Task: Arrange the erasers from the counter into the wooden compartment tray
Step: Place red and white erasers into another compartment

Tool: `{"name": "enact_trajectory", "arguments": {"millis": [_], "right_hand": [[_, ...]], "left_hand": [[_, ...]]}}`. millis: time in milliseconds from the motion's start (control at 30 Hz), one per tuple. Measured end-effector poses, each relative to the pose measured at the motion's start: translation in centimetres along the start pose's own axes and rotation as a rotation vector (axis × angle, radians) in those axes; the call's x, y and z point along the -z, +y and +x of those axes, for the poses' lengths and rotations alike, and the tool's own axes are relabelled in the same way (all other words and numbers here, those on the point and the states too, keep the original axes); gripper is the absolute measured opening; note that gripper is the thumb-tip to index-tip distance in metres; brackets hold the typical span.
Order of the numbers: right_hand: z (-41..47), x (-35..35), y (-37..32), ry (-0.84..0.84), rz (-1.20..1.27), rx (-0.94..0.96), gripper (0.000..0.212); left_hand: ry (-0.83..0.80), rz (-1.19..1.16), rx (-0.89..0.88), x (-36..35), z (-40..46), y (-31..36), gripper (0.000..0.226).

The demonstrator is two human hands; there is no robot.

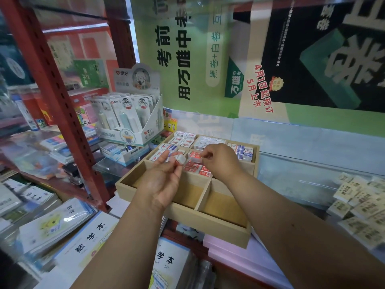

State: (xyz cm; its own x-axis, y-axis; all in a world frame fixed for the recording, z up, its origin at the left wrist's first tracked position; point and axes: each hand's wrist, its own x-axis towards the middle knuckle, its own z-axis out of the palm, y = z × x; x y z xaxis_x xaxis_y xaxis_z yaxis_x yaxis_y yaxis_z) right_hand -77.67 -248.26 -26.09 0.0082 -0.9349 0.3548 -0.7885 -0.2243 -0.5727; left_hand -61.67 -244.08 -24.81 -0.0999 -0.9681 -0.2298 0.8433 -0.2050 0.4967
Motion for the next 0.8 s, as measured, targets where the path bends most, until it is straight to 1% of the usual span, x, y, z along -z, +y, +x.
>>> {"name": "enact_trajectory", "arguments": {"millis": [67,133,233,400,500,600,633,667,700,800], "right_hand": [[0.16,-0.08,0.04,-0.041,-0.022,0.004,0.01],[0.26,-0.15,-0.03,-0.07,-0.041,0.01,0.01],[0.22,-0.27,-0.11,-0.059,-0.057,0.055,0.014],[0.18,-0.48,0.0,-0.006,-0.097,0.099,0.025],[0.24,-0.25,0.07,0.009,-0.094,0.09,0.025],[0.43,-0.52,0.24,-0.07,-0.167,0.102,0.023],[0.42,-0.64,0.21,-0.084,-0.18,0.107,0.019],[0.42,-0.68,0.2,-0.083,-0.167,0.101,0.014],[0.37,-0.59,0.11,-0.075,-0.136,0.092,0.014],[0.26,-0.26,-0.05,-0.063,-0.006,0.059,0.022]], "left_hand": [[0.0,-0.015,-0.021,-0.2,-0.27,-0.01,0.018],[-0.021,-0.041,-0.022,-0.16,-0.46,0.01,0.018],[-0.049,-0.053,-0.013,-0.02,-0.69,0.07,0.015],[-0.049,0.069,-0.031,0.32,-0.28,-0.01,0.017],[-0.03,0.132,-0.032,0.46,0.02,-0.11,0.017],[-0.042,0.13,-0.025,0.47,0.02,-0.23,0.017],[-0.049,0.121,-0.023,0.46,0.02,-0.25,0.016],[-0.054,0.114,-0.023,0.49,0.03,-0.25,0.016],[-0.058,0.107,-0.024,0.49,0.04,-0.24,0.016],[-0.057,0.097,-0.023,0.56,0.14,-0.22,0.016]]}}
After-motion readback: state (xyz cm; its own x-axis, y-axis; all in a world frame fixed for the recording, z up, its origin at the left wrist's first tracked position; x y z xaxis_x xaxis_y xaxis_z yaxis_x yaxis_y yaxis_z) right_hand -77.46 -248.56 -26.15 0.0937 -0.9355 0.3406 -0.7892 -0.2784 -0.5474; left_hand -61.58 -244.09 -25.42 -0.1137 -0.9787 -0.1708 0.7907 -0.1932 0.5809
